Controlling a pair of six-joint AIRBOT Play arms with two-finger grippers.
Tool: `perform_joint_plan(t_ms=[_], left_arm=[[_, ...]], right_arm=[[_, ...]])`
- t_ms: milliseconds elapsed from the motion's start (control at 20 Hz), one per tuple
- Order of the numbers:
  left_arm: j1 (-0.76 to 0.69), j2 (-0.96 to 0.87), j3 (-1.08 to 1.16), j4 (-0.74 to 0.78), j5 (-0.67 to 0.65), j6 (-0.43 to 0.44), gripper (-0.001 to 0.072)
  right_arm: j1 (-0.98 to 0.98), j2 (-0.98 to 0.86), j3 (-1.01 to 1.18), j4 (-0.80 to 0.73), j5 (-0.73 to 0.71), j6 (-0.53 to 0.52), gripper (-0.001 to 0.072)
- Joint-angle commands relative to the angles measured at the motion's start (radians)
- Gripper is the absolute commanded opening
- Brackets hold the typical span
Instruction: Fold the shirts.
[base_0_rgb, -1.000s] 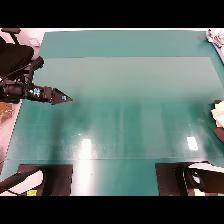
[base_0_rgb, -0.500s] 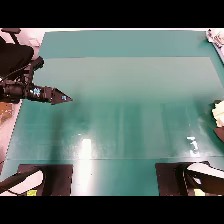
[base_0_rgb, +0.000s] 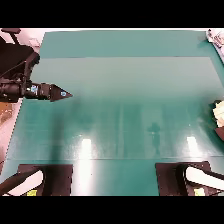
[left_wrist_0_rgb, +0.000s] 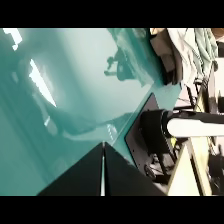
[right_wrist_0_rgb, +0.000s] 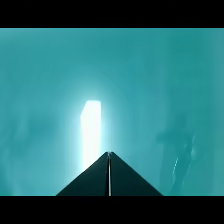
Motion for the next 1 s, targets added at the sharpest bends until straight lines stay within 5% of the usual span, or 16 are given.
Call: perform_joint_plan(t_ms=[0, 200, 950], left_arm=[[0.0, 0.111, 0.005, -0.013, 0.072, 0.001, 0.0018], [0.0, 0.232, 0.093, -0.011, 0.052, 0.0, 0.0018], [0.0, 0.248, 0.179, -0.018, -0.054, -0.135, 0.002]], right_arm=[[0.42, 0.0, -0.145, 0.053, -0.121, -0.093, 0.0021], [0.703, 0.0, -0.294, 0.055, -0.366, -0.092, 0.002], [0.774, 0.001, -0.34, 0.053, -0.375, -0.088, 0.0021]])
